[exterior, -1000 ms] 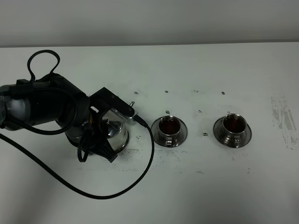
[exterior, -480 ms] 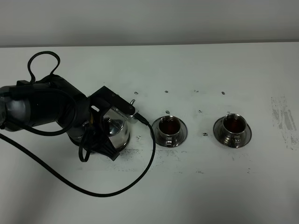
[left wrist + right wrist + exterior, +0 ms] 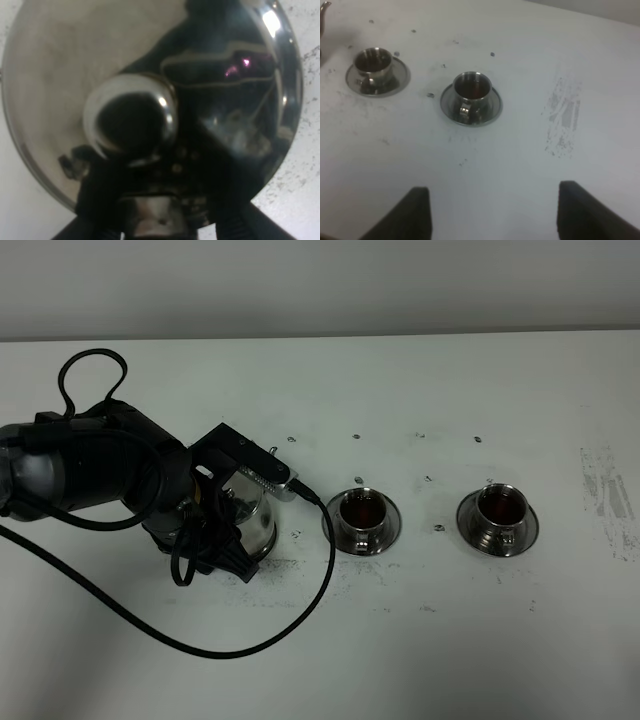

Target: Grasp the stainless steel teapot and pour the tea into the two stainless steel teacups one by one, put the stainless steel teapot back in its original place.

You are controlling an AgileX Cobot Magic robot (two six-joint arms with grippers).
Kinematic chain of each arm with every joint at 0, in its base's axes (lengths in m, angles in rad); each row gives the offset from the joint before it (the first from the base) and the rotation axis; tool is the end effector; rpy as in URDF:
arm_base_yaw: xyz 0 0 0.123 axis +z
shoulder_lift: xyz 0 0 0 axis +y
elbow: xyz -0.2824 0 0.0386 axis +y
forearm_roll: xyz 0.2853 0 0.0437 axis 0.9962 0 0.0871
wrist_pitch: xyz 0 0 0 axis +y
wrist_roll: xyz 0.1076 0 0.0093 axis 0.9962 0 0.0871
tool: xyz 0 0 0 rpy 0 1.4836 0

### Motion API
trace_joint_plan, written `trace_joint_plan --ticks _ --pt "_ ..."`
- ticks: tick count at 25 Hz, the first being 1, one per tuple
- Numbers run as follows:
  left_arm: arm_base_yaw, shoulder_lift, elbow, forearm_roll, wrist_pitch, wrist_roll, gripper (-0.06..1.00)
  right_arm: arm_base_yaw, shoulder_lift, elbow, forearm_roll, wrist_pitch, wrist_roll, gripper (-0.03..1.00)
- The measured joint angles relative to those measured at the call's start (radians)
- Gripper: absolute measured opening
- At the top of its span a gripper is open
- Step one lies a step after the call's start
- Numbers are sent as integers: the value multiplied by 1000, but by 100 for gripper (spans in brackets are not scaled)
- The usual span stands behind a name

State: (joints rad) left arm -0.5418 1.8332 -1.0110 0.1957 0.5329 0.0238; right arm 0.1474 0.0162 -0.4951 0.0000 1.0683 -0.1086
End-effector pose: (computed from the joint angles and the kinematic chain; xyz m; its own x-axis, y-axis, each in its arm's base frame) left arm 0.3221 -0.1814 0.1041 -0.7071 0.6482 -0.2826 0.6346 0.7580 0.1510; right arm 0.0454 0.0067 0.2843 -0.4574 -0.1775 -0.8714 -0.1976 0.9757 -0.0950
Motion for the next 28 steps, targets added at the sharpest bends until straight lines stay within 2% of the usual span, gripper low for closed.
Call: trace_joint_plan --ticks 15,19,24,26,28 --pt "0 -211 1 -4 4 -1 43 0 0 0 0 0 0 52" --pt "0 -281 1 0 33 -1 43 0 0 0 0 0 0 52" --pt "5 -375 1 81 112 -1 43 0 0 0 0 0 0 52" --pt "29 -420 1 134 178 -1 43 0 0 0 0 0 0 52" --pt "57 -471 1 190 297 -10 43 0 0 0 0 0 0 52"
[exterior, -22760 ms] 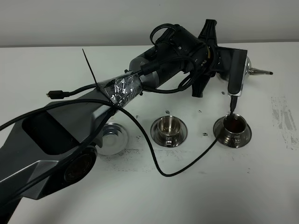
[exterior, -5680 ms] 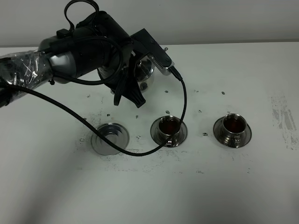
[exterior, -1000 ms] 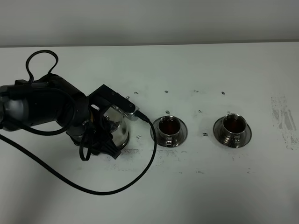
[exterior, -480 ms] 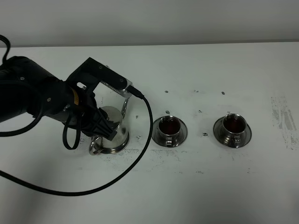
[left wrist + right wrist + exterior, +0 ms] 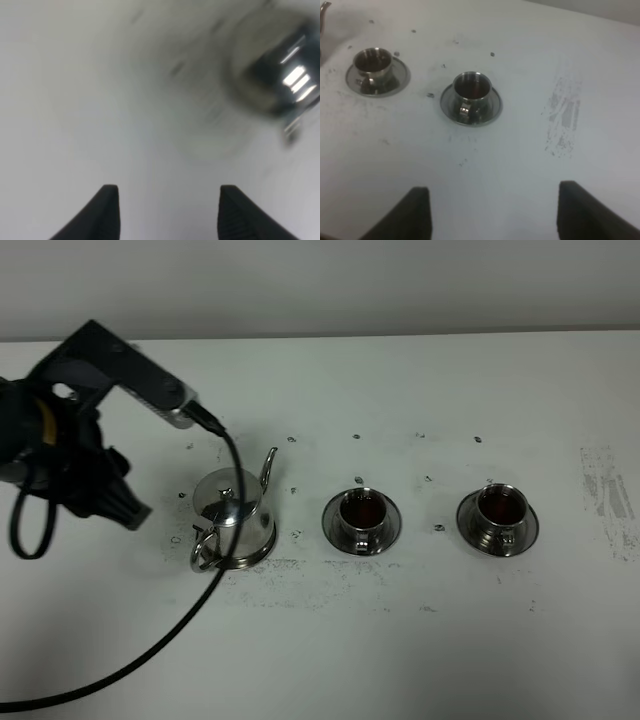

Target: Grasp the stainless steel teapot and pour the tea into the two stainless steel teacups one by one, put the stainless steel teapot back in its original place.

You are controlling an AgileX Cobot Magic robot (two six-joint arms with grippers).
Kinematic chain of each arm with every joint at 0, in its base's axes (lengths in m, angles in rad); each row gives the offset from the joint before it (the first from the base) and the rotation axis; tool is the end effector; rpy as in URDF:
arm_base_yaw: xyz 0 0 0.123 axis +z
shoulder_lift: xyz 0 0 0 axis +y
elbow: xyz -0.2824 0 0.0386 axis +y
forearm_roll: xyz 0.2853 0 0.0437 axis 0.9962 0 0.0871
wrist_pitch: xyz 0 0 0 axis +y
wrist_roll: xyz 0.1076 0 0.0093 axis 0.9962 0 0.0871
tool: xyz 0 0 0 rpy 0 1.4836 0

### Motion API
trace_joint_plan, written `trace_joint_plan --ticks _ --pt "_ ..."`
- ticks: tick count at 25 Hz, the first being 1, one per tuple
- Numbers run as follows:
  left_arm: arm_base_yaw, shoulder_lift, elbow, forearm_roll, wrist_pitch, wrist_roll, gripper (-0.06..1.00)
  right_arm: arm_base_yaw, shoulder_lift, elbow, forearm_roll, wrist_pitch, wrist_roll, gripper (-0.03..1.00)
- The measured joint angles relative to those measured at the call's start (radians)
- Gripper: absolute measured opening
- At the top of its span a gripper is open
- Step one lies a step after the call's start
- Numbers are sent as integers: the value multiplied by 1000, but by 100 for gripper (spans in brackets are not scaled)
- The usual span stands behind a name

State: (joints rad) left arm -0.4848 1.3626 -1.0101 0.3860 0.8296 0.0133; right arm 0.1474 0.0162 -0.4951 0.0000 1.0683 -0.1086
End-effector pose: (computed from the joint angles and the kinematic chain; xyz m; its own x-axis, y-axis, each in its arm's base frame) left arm 0.2911 -0.1194 0.2594 -0.6495 0.6433 -0.4053 0.5278 0.7652 0.3687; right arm 0.0454 0.0067 0.2843 -0.4574 -0.1775 -0.8714 -0.1976 0.9757 -0.0950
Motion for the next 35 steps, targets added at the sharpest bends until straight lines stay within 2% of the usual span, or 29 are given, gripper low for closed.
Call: trace_joint_plan --ticks 3,6,10,13,16,21,25,31,35 --pt "50 -73 0 76 171 -50 43 0 0 0 0 0 0 52" --pt "97 -159 0 116 267 -99 43 0 0 0 0 0 0 52" --pt "140 -294 10 121 323 -114 43 0 0 0 0 0 0 52" --pt "168 -425 71 119 337 -117 43 0 0 0 0 0 0 52" --pt "177 -581 161 90 364 -143 43 0 0 0 0 0 0 52" --pt "177 -866 331 51 365 -255 43 0 0 0 0 0 0 52" --pt "177 -1037 439 14 366 -269 43 0 0 0 0 0 0 52" --pt "177 -1144 467 -57 366 -222 43 0 0 0 0 0 0 52" --pt "177 -1147 468 -153 362 -113 43 0 0 0 0 0 0 52"
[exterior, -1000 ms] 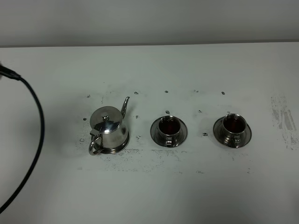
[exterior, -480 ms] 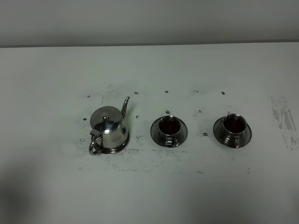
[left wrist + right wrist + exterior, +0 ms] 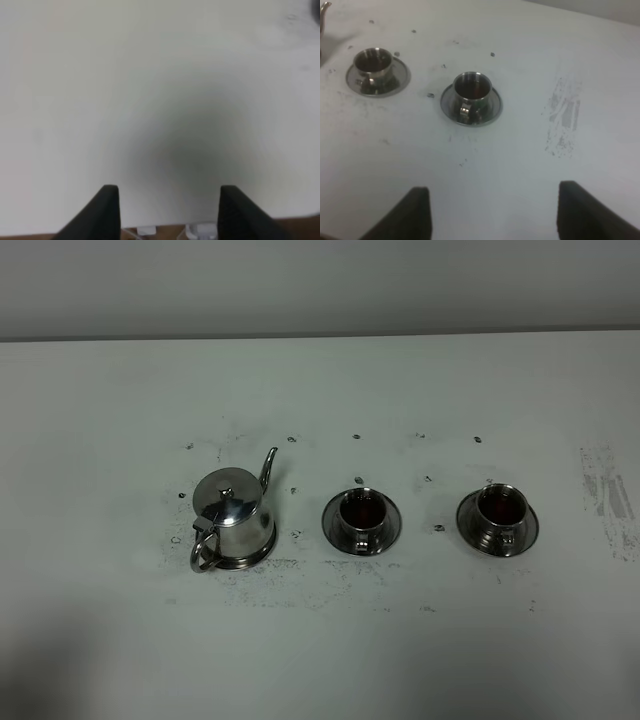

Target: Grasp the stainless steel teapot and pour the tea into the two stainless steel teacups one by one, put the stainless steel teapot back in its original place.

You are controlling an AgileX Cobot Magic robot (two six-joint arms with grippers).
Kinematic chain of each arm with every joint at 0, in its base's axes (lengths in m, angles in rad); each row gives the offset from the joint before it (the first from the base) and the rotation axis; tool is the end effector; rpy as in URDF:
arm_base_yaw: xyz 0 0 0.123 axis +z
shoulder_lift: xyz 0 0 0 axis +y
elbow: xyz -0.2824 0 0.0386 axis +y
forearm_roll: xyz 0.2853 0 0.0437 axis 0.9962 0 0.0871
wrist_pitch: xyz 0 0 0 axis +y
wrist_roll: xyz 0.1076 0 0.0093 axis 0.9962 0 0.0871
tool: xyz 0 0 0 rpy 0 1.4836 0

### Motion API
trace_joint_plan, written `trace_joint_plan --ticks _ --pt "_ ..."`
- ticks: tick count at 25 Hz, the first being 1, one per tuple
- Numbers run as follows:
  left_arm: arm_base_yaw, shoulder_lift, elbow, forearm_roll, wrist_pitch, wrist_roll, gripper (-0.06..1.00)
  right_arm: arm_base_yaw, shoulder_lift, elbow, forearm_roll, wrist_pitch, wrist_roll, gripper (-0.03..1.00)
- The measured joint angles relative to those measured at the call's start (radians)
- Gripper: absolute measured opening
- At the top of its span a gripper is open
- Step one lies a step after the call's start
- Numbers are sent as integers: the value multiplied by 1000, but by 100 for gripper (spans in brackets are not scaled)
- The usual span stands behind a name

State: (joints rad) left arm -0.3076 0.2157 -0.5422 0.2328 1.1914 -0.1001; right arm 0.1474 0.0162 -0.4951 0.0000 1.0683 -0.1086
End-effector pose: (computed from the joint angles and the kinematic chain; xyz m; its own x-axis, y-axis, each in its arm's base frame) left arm 0.0684 0.0026 0.2807 -0.6640 0.1981 -0.7210 0.1406 0.9801 0.1399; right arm 0.0454 0.0067 0.2843 -0.4574 -0.1775 -0.8714 -0.1976 0.9757 -0.0950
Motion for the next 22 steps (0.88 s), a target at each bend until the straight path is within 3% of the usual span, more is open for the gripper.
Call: trace_joint_plan --ticks 5,7,14,22 --pt "0 0 0 -200 -135 40 43 0 0 0 0 0 0 52" --pt "0 0 0 -233 -166 43 43 0 0 0 0 0 0 52" --pt "5 -20 0 -221 -213 43 43 0 0 0 0 0 0 52" --pt "93 -93 0 -202 -224 43 40 0 0 0 0 0 0 52"
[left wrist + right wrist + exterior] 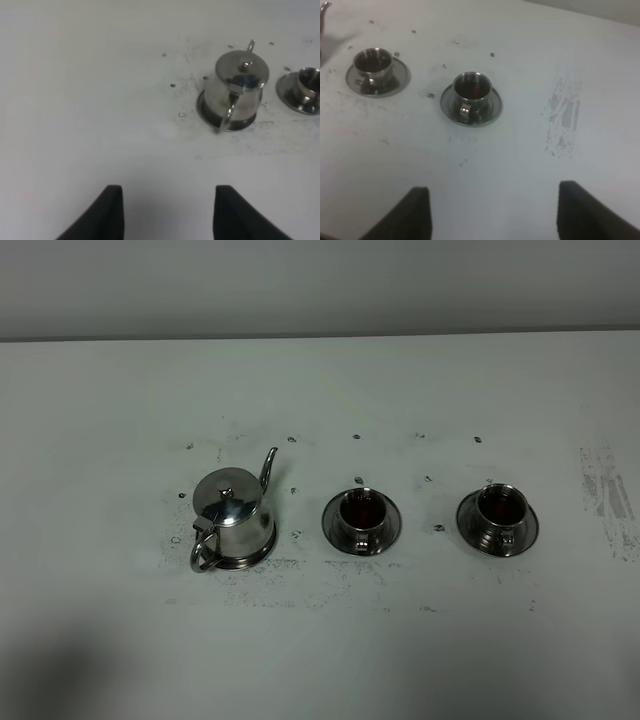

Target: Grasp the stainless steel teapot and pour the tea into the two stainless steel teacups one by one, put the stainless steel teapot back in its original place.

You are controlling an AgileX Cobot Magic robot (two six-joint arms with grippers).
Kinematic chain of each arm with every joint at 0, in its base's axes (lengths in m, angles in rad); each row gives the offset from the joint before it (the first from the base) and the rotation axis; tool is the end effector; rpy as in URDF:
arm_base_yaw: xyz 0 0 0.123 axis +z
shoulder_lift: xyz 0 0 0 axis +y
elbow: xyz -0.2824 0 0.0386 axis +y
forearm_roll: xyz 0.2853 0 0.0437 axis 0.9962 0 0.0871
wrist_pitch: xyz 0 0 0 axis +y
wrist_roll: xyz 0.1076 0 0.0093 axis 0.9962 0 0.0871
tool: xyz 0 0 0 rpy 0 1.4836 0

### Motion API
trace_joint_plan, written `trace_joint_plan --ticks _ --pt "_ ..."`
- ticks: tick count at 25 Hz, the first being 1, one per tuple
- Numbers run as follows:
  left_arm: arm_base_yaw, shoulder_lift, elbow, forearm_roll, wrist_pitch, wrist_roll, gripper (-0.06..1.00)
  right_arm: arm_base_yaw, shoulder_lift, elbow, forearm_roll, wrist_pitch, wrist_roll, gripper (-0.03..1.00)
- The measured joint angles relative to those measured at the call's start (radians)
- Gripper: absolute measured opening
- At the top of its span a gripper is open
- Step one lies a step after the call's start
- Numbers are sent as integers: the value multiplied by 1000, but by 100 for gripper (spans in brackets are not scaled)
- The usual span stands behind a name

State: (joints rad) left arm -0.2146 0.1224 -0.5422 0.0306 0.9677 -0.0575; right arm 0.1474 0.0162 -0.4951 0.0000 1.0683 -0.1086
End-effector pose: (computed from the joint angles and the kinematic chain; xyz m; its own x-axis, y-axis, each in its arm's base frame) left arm 0.0629 -0.0109 0.3039 -0.4415 0.0552 -0.8956 0.1733 0.9846 -0.0248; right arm 0.0454 0.0067 0.2843 -0.4574 -0.1775 -0.8714 -0.1976 0.9757 -0.0950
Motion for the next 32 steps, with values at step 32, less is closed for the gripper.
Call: trace_joint_plan --ticks 32 --pt "166 -130 35 1 69 30 40 0 0 0 0 0 0 52"
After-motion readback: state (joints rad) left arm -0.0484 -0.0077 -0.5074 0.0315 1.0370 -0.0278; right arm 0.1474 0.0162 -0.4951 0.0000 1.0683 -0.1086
